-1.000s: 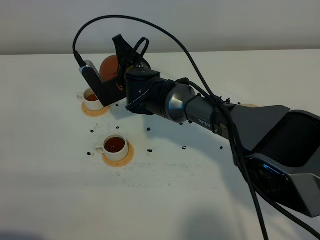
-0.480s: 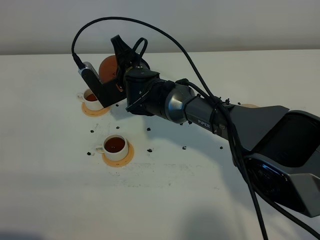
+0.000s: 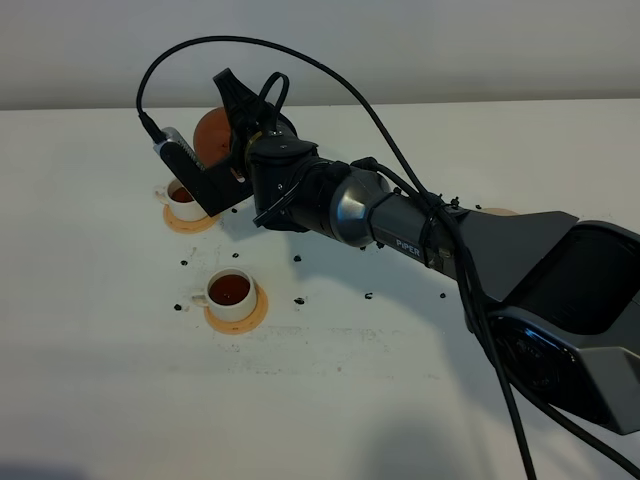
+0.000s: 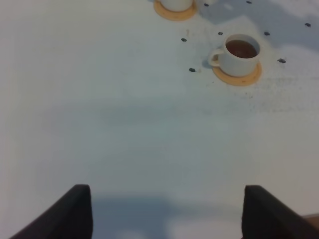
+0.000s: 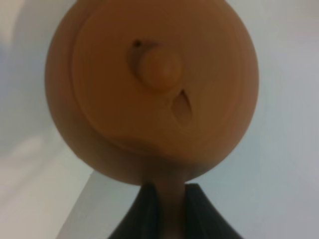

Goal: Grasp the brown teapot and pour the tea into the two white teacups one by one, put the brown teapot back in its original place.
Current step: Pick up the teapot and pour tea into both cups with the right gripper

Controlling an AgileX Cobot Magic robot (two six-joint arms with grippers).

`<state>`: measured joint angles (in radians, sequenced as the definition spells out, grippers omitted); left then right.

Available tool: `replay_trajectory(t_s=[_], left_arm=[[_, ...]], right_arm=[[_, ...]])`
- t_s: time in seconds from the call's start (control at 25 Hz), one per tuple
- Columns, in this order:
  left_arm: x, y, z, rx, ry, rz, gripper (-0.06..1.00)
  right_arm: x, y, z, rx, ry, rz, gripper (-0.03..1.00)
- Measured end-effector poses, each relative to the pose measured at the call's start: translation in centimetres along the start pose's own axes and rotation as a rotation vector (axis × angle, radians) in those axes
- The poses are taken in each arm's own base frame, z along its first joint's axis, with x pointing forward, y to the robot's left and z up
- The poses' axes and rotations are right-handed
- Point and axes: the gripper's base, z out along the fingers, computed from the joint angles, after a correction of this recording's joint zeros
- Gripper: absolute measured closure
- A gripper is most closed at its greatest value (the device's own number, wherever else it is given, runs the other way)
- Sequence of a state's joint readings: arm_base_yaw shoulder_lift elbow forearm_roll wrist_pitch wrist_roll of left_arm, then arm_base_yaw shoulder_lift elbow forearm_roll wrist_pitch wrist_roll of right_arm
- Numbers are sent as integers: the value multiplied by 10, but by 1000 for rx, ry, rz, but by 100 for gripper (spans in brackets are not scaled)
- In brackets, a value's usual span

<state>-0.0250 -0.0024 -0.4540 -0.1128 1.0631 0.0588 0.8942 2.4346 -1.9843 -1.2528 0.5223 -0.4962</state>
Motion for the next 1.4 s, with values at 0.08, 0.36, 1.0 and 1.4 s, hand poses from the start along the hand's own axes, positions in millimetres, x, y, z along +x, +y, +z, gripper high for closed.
replay_trajectory(t_s=[0.08,0.36,1.0,1.4], left_arm=[[0,0,0,0,0,0,35],[0,0,0,0,0,1,35],[0,0,0,0,0,1,35],[0,0,0,0,0,1,35]], right_arm=[[0,0,0,2,1,-4,87],[0,-2,0,18,-2,-27,87],[-1,-3,0,37,-5,-54,87],[0,-4,0,42,-3,-63,87]])
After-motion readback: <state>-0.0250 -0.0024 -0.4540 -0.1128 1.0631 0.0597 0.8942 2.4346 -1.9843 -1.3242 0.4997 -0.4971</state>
